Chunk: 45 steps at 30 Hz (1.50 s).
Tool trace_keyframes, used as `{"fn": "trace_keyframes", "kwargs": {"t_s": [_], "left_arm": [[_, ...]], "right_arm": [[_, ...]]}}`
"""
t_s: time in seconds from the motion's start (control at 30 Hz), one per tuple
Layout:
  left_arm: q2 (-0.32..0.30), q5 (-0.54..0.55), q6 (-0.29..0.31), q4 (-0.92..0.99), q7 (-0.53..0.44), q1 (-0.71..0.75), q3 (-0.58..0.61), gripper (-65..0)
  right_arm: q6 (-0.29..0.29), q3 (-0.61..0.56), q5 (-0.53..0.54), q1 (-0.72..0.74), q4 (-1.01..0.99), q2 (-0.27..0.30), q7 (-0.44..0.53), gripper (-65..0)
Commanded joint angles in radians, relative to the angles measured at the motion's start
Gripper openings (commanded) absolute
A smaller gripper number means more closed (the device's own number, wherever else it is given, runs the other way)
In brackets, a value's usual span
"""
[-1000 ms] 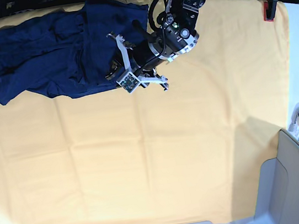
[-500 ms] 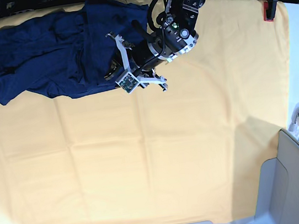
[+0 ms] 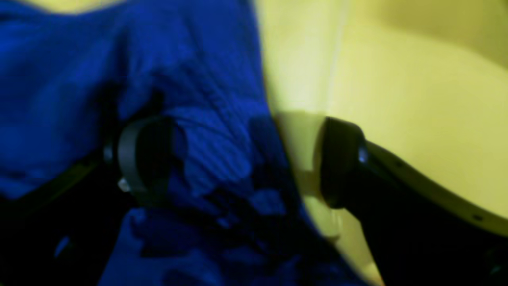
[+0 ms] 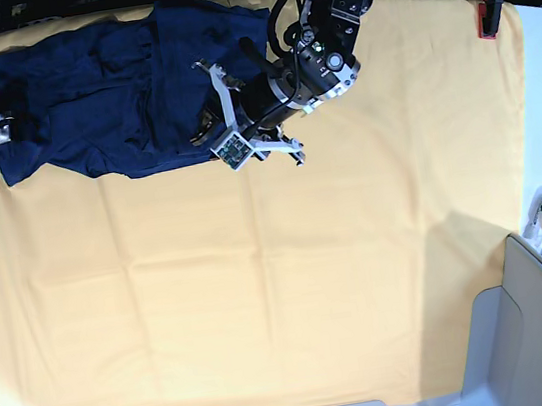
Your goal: Fold the T-shirt properly
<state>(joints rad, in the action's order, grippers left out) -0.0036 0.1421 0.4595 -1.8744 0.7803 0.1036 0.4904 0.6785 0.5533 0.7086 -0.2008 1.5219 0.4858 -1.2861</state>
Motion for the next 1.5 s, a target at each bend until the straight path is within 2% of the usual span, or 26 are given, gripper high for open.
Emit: {"fn": "trace_keyframes", "kwargs": {"t_s": [0.0, 0.5, 0.57, 0.6, 0.63, 0.8, 0.83, 1.13, 1.33, 1.47], "left_arm": [[0.007, 0.015, -0.001, -0.017, -0.029, -0.009, 0.001, -46.3], [0.007, 0.015, -0.001, -0.017, -0.029, -0.008, 0.001, -46.3], [0.006, 0.015, -0.001, -0.017, -0.029, -0.008, 0.001, -46.3], [0.004, 0.015, -0.001, -0.017, -0.029, -0.008, 0.001, -46.3], [0.004, 0.015, -0.001, -0.017, -0.029, -0.008, 0.001, -46.3], [0.006, 0.017, -0.001, -0.017, -0.029, -0.006, 0.001, -46.3], [0.006, 0.017, -0.001, -0.017, -0.029, -0.006, 0.001, -46.3], [0.003, 0.017, -0.001, -0.023, -0.029, -0.006, 0.001, -47.5], [-0.005, 0.018, -0.001, -0.055, -0.029, 0.018, -0.042, -50.4], [-0.005, 0.018, -0.001, -0.092, -0.029, 0.034, -0.109, -50.4]], "right_arm": [[0.020, -0.009, 0.049, -0.021, 0.026, -0.002, -0.031, -12.7], [0.020, -0.009, 0.049, -0.062, 0.065, -0.034, -0.030, -12.8], [0.020, -0.009, 0.049, -0.062, 0.065, -0.034, -0.030, -14.6], [0.020, -0.011, 0.049, -0.062, 0.067, -0.034, -0.030, -17.6], [0.020, -0.012, 0.049, -0.062, 0.067, -0.034, -0.030, -23.5], [0.020, -0.012, 0.049, -0.062, 0.068, -0.051, -0.030, -63.4], [0.020, -0.014, 0.049, -0.062, 0.075, -0.051, -0.030, -65.0], [0.020, -0.016, 0.047, -0.121, 0.342, -0.094, -0.031, -65.0], [0.020, -0.020, 0.047, -0.154, 0.493, -0.174, -0.031, -65.0], [0.020, -0.086, 0.047, -0.134, 0.504, -0.229, -0.050, -65.0]]}}
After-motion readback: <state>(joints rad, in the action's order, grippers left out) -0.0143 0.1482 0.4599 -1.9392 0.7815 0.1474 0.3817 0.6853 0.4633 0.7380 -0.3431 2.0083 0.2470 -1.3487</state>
